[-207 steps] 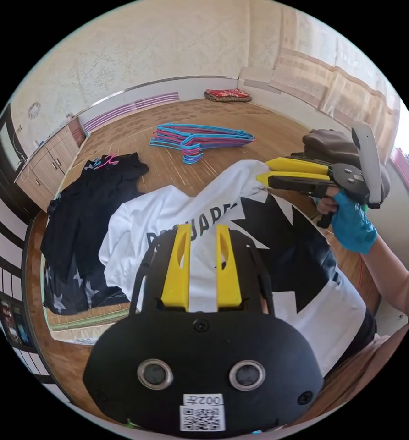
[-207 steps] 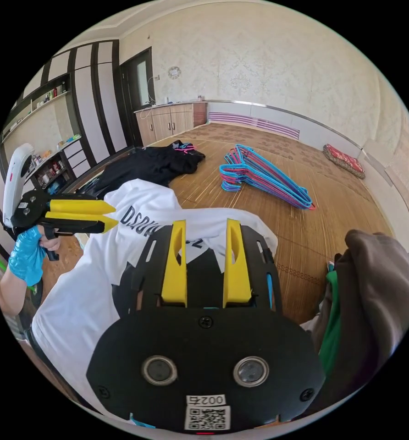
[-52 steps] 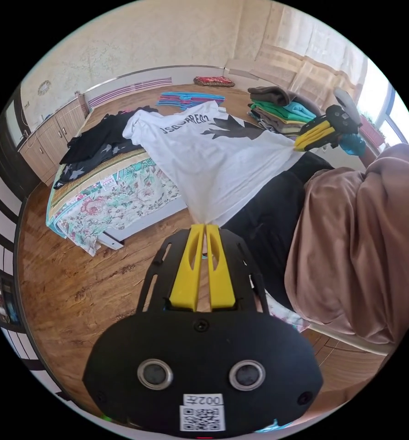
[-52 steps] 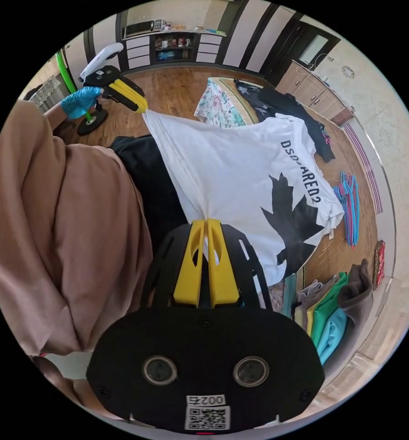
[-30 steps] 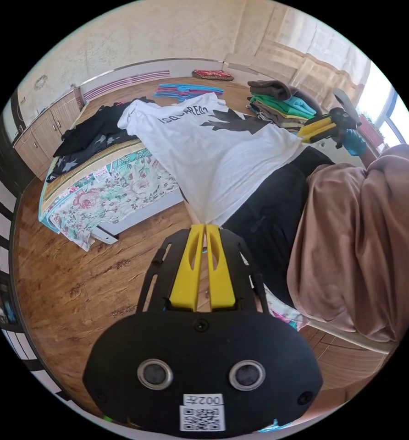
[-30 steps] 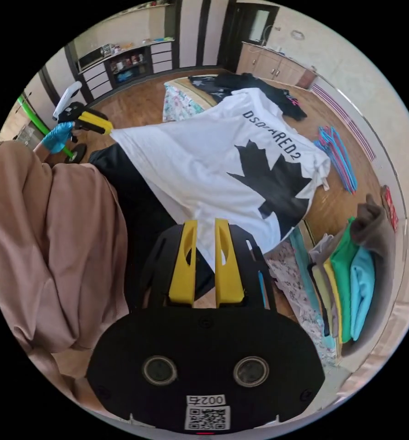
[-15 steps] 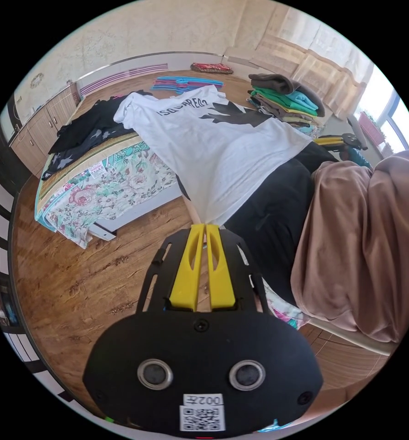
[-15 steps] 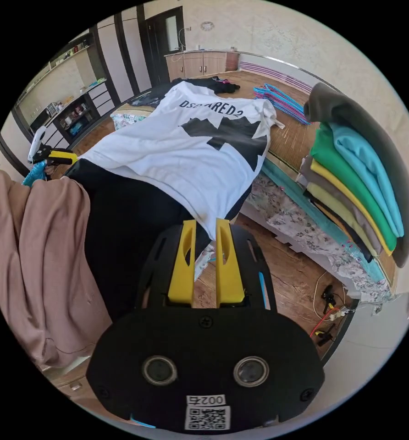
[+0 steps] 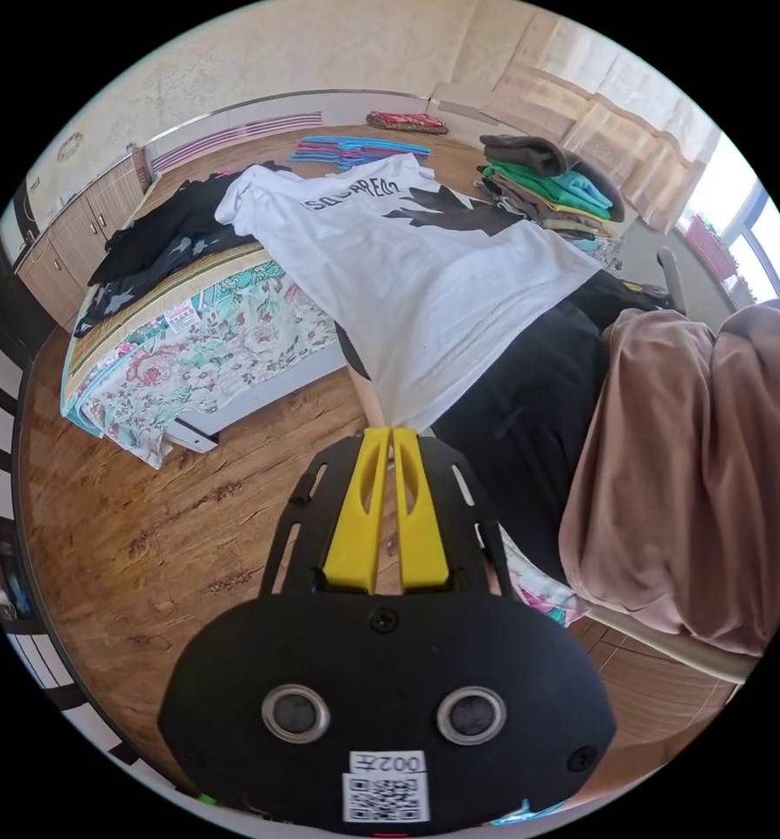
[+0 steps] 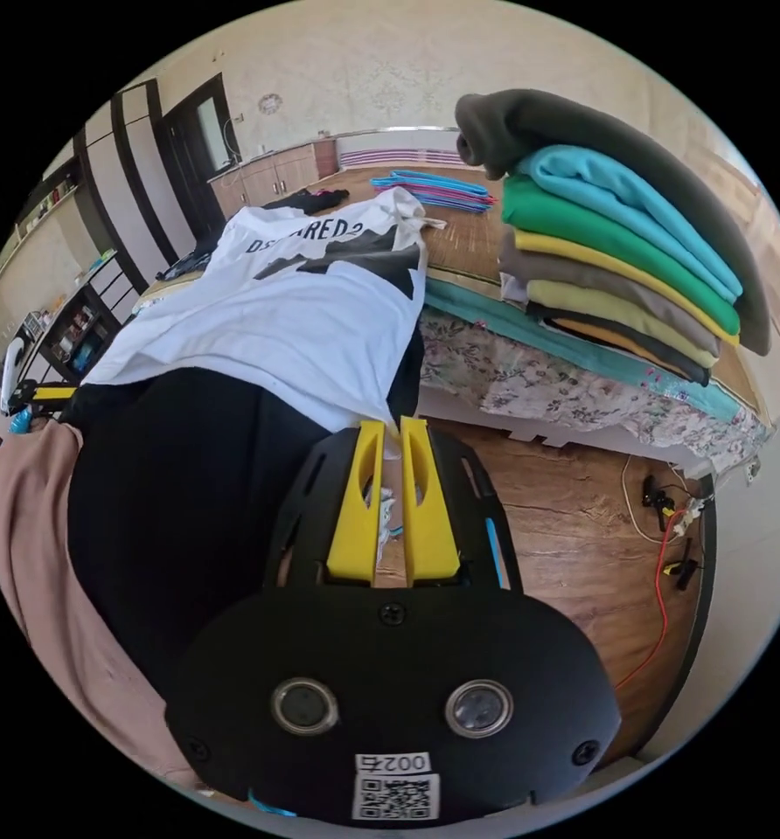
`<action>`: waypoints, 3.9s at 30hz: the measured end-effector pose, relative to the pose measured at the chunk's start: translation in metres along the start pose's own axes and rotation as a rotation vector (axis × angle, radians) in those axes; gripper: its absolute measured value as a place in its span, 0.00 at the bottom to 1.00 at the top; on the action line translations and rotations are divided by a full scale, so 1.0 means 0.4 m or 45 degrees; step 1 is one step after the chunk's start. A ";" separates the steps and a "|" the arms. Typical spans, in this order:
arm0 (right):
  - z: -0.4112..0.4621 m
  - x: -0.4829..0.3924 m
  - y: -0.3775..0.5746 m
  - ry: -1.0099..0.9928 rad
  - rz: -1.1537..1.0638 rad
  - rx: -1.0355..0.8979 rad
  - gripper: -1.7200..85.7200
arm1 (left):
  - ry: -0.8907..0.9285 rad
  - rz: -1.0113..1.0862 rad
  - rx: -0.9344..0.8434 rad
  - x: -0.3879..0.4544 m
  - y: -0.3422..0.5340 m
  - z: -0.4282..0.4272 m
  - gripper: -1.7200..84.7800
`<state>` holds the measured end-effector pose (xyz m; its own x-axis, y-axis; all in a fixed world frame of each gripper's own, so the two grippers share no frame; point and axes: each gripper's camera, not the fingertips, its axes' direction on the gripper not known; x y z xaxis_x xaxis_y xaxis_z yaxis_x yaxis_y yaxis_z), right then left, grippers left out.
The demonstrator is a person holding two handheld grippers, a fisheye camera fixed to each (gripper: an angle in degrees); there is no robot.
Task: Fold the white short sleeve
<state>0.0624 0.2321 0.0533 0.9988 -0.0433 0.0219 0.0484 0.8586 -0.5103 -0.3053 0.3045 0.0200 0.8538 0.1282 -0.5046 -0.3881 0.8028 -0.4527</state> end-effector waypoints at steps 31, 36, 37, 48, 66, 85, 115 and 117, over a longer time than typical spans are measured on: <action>-0.257 -0.063 0.020 0.376 -0.095 0.287 0.01 | -0.058 0.197 0.184 0.043 0.035 -0.209 0.01; -0.303 -0.073 -0.005 0.410 -0.187 0.296 0.01 | -0.041 0.285 0.177 0.061 0.041 -0.248 0.01; -0.296 -0.068 -0.002 0.390 -0.207 0.270 0.01 | -0.018 0.297 0.140 0.061 0.046 -0.232 0.01; -0.197 0.017 0.019 0.204 -0.251 0.035 0.01 | 0.088 0.308 -0.019 0.062 0.074 -0.086 0.01; -0.129 0.144 -0.018 -0.109 -0.385 -0.234 0.04 | 0.124 0.156 -0.128 -0.045 0.099 0.002 0.01; 0.162 0.155 -0.400 -0.110 0.070 0.220 0.14 | 0.020 -0.695 0.494 -0.343 -0.157 0.246 0.09; 0.326 0.153 -0.610 0.209 0.160 0.021 0.01 | -0.214 -0.637 0.242 -0.344 -0.385 0.452 0.01; 0.307 0.134 -0.622 0.193 0.134 0.053 0.02 | -0.194 -0.667 0.221 -0.341 -0.398 0.457 0.01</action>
<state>0.1044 0.0788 0.2869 0.9866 -0.0258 -0.1610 -0.0532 0.8827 -0.4670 -0.2967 0.2654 0.2952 0.9621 -0.2407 -0.1282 0.1522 0.8641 -0.4797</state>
